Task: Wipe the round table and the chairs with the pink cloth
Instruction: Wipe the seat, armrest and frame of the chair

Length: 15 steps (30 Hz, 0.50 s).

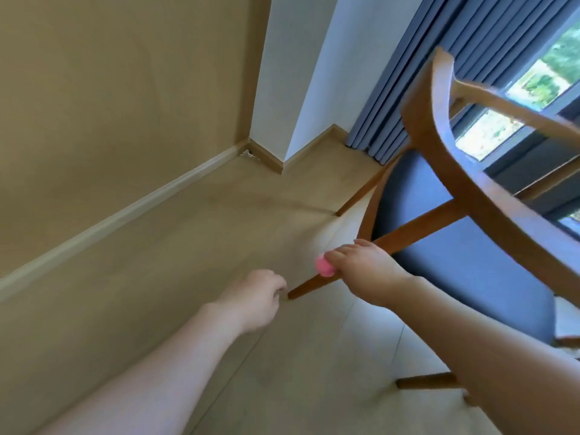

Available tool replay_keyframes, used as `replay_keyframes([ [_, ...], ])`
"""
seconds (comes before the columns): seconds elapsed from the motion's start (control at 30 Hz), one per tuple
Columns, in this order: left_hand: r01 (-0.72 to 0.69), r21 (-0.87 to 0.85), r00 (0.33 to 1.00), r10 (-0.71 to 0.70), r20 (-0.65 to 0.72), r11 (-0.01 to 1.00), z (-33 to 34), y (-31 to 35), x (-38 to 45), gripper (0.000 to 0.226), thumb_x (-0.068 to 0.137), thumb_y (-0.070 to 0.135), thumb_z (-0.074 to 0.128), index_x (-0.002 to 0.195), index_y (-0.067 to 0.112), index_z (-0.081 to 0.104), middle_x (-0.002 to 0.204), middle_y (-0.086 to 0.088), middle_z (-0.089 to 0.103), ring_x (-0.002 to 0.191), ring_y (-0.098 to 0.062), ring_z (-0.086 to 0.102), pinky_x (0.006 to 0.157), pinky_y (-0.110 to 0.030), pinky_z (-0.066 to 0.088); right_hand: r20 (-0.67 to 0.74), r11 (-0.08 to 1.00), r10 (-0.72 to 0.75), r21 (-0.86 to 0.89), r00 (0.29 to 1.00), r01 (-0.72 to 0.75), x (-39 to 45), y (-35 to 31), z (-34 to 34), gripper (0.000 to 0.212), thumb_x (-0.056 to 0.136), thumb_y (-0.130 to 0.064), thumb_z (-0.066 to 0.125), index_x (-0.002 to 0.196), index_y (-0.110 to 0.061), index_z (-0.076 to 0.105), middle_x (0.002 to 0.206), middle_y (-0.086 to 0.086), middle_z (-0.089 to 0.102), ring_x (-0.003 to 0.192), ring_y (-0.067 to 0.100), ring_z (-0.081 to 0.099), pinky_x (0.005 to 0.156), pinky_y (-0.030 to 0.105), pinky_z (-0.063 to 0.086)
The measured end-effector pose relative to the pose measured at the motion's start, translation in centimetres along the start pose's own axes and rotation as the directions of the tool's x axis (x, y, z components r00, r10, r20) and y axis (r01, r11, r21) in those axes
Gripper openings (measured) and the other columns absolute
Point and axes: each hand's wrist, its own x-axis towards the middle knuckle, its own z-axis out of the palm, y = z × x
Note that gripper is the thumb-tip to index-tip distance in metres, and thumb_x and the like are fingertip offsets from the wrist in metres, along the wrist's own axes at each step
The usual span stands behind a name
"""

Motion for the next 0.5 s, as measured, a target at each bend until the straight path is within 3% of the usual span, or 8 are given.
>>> replay_keyframes([
  [0.1, -0.001, -0.148, 0.997, -0.011, -0.082, 0.989, -9.2, 3.8, -4.3, 0.04, 0.087, 0.017, 0.06, 0.127, 0.015, 0.055, 0.125, -0.004, 0.055, 0.114, -0.024, 0.053, 0.095, -0.034, 0.043, 0.02, 0.964, 0.006, 0.266, 1.0, -0.011, -3.1, -3.8, -8.2, 0.012, 0.096, -0.019, 0.045, 0.104, -0.022, 0.054, 0.096, -0.005, 0.059, 0.089, 0.019, 0.057, 0.08, 0.03, 0.045],
  [0.17, -0.02, -0.237, 0.992, -0.01, -0.124, 0.971, -15.6, 6.6, -7.8, 0.048, 0.082, 0.014, 0.066, 0.129, 0.012, 0.053, 0.127, -0.003, 0.053, 0.116, -0.021, 0.052, 0.097, -0.027, 0.04, -0.004, 0.876, 0.059, 0.479, 0.998, -0.05, -5.3, -5.7, -14.8, 0.011, 0.096, -0.019, 0.046, 0.1, -0.018, 0.055, 0.092, -0.005, 0.058, 0.083, 0.016, 0.055, 0.073, 0.03, 0.045],
  [0.27, -0.082, -0.315, 0.98, 0.019, -0.198, 0.945, -24.3, 10.2, -12.6, 0.04, 0.077, 0.008, 0.07, 0.116, 0.01, 0.061, 0.12, 0.0, 0.054, 0.112, -0.015, 0.053, 0.094, -0.013, 0.035, -0.078, 0.729, 0.111, 0.684, 0.991, -0.028, -8.3, -7.7, -24.4, 0.01, 0.091, -0.011, 0.05, 0.086, -0.019, 0.053, 0.082, -0.011, 0.054, 0.074, 0.009, 0.052, 0.067, 0.028, 0.045],
  [0.33, -0.108, -0.32, 0.962, 0.017, -0.273, 0.941, -29.6, 11.9, -14.5, 0.023, 0.076, 0.004, 0.068, 0.098, 0.01, 0.065, 0.114, 0.006, 0.054, 0.108, -0.011, 0.053, 0.092, -0.008, 0.033, -0.087, 0.693, 0.102, 0.72, 0.991, -0.008, -9.5, -8.4, -29.5, 0.007, 0.091, -0.012, 0.052, 0.089, -0.018, 0.055, 0.084, -0.009, 0.055, 0.076, 0.008, 0.053, 0.07, 0.03, 0.048],
  [0.43, -0.102, -0.309, 0.959, 0.011, -0.282, 0.945, -36.1, 13.9, -15.6, 0.013, 0.078, 0.006, 0.063, 0.084, 0.017, 0.06, 0.085, 0.01, 0.059, 0.081, -0.012, 0.057, 0.077, -0.03, 0.047, -0.099, 0.625, 0.119, 0.781, 0.988, 0.003, -10.7, -8.7, -34.4, 0.013, 0.091, -0.022, 0.056, 0.103, -0.023, 0.059, 0.092, -0.009, 0.061, 0.084, 0.007, 0.058, 0.076, 0.031, 0.051],
  [0.5, -0.107, -0.303, 0.964, 0.025, -0.265, 0.947, -39.1, 15.0, -15.3, 0.013, 0.079, 0.007, 0.061, 0.081, 0.019, 0.058, 0.067, 0.008, 0.055, 0.062, -0.012, 0.051, 0.061, -0.033, 0.045, -0.108, 0.568, 0.148, 0.823, 0.983, 0.005, -10.9, -8.5, -36.2, 0.024, 0.087, -0.038, 0.061, 0.11, -0.033, 0.055, 0.096, -0.011, 0.062, 0.09, 0.006, 0.059, 0.077, 0.028, 0.052],
])
